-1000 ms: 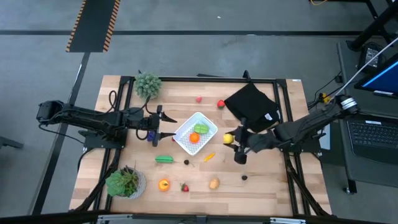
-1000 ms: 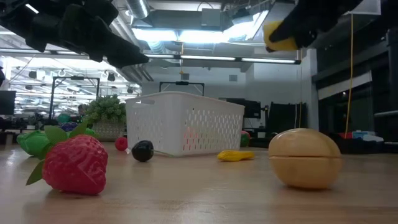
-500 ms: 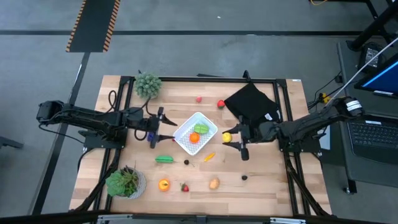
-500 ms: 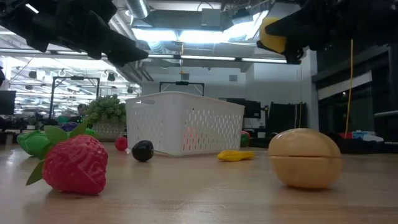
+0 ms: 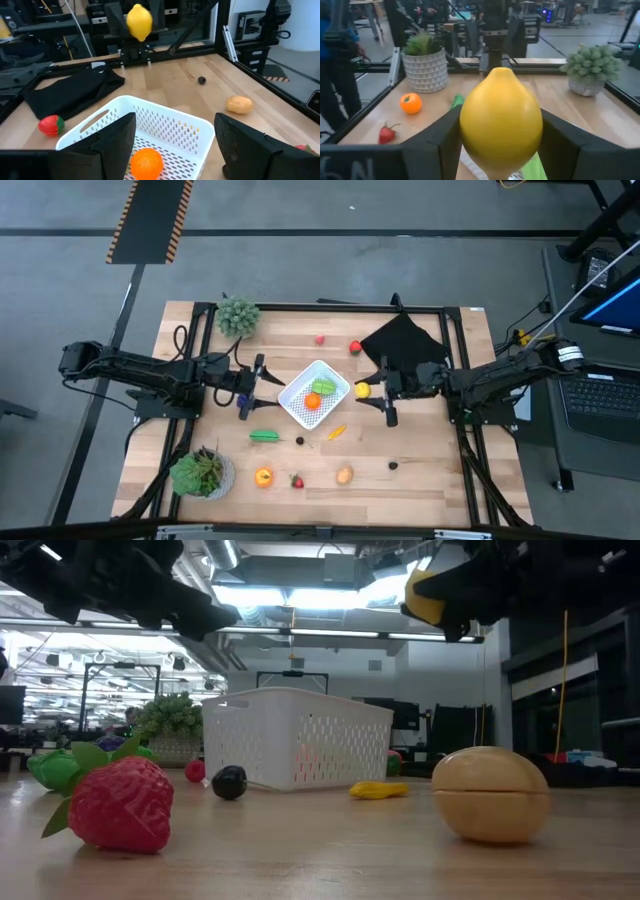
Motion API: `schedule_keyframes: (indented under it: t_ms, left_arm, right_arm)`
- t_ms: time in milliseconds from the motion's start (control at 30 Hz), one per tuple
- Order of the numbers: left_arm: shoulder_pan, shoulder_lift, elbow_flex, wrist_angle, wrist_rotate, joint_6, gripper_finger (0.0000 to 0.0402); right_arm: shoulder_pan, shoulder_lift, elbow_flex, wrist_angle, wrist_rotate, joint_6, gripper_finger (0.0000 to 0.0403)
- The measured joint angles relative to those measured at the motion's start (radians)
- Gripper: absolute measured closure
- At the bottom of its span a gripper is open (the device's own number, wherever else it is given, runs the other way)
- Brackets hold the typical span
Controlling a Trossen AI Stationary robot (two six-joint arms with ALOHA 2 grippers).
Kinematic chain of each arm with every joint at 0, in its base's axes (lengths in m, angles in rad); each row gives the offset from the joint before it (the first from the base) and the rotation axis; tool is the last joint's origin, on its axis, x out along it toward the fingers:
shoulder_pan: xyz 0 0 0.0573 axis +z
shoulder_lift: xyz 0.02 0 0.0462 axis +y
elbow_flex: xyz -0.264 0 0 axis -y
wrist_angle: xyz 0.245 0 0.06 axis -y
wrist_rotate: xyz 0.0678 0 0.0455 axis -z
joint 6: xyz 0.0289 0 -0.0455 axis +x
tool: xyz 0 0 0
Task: Pick and placing Produce into tupperware
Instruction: Put the lemon into the white bin
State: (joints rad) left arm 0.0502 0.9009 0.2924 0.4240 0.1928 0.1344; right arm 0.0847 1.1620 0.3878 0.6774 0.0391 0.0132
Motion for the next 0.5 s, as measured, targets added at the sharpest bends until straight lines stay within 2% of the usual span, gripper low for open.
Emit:
schedule_keyframes:
  t_ms: [233,500]
  left_arm:
    - [0.000,0.000,0.000,0.008,0.000,0.016,0.0140]
    - [0.000,0.000,0.000,0.008,-0.001,0.016,0.0140]
  right_arm:
    - [-0.055,0.132,0.060,0.066,-0.005,-0.001,0.0196]
    - [-0.131,0.353,0.256,0.062,-0.130,-0.048,0.0195]
